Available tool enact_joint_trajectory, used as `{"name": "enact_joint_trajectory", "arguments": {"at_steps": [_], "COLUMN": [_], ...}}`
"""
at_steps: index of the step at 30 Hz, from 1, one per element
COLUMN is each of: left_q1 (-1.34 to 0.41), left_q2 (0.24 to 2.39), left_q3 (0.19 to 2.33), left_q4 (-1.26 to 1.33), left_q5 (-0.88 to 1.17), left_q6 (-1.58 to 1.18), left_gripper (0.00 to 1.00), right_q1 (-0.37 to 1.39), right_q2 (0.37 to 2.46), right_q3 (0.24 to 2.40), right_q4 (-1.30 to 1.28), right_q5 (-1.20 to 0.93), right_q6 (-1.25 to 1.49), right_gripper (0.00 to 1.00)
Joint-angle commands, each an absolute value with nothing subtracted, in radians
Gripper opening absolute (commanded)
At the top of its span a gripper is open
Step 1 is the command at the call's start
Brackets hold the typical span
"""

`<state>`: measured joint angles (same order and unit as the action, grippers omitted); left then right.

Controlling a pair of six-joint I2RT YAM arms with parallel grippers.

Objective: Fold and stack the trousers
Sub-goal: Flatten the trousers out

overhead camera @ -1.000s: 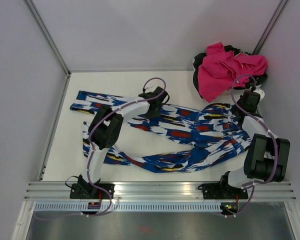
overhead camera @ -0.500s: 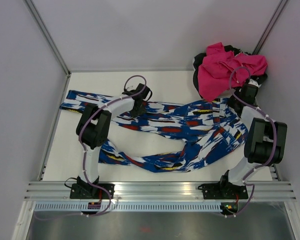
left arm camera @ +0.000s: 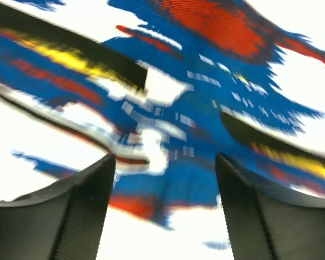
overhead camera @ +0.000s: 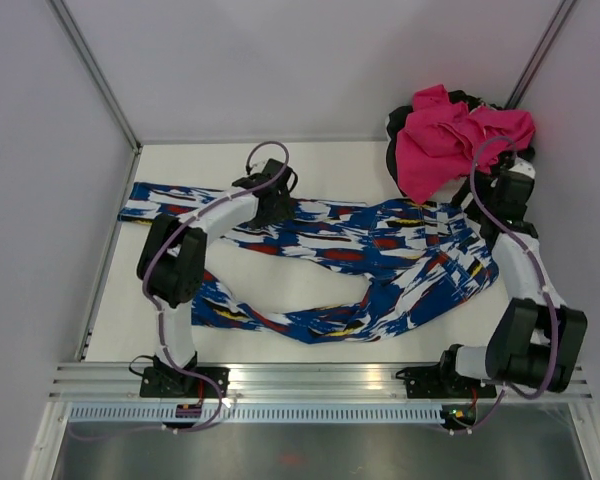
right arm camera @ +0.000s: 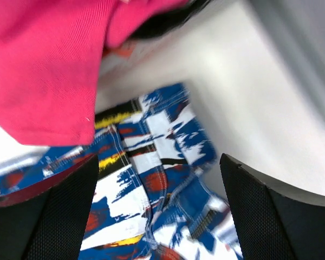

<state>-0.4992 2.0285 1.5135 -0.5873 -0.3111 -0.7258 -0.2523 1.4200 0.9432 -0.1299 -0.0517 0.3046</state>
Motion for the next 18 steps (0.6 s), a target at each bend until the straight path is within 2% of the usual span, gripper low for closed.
{"name": "enact_joint_trajectory", "arguments": {"at_steps": [1,3,8,10,13,18], "left_q1": [-0.494,-0.494,-0.500,-0.502,-0.505,-0.505], "left_q2": [1.784,1.690,1.551,1.502,1.450,1.387], "left_q3": [1.471,1.422,1.307,1.250,1.178,1.079], "left_q4": [-0.515,-0.502,-0.456,-0.453,-0.431,-0.422], "left_q5": [-0.295,-0.267,-0.152,-0.134,-0.089,-0.083], "left_q6": [-0.609,-0.600,-0.589,-0.591,-0.591,-0.597], "left_gripper": [0.85,0.89,0.90,0.90,0.90,0.90], "right_q1": [-0.264,-0.291,-0.366,-0.406,-0.462,-0.489], "right_q2": [1.229,1.188,0.994,0.922,0.914,1.015], "right_q3": [0.913,0.907,0.748,0.684,0.589,0.526], "right_q4": [-0.224,-0.308,-0.399,-0.384,-0.359,-0.308], "right_q5": [0.167,0.195,0.377,0.344,0.233,0.207], "right_q6": [0.366,0.434,0.636,0.692,0.747,0.746], "right_gripper": [0.98,0.98,0.98,0.98,0.98,0.98]}}
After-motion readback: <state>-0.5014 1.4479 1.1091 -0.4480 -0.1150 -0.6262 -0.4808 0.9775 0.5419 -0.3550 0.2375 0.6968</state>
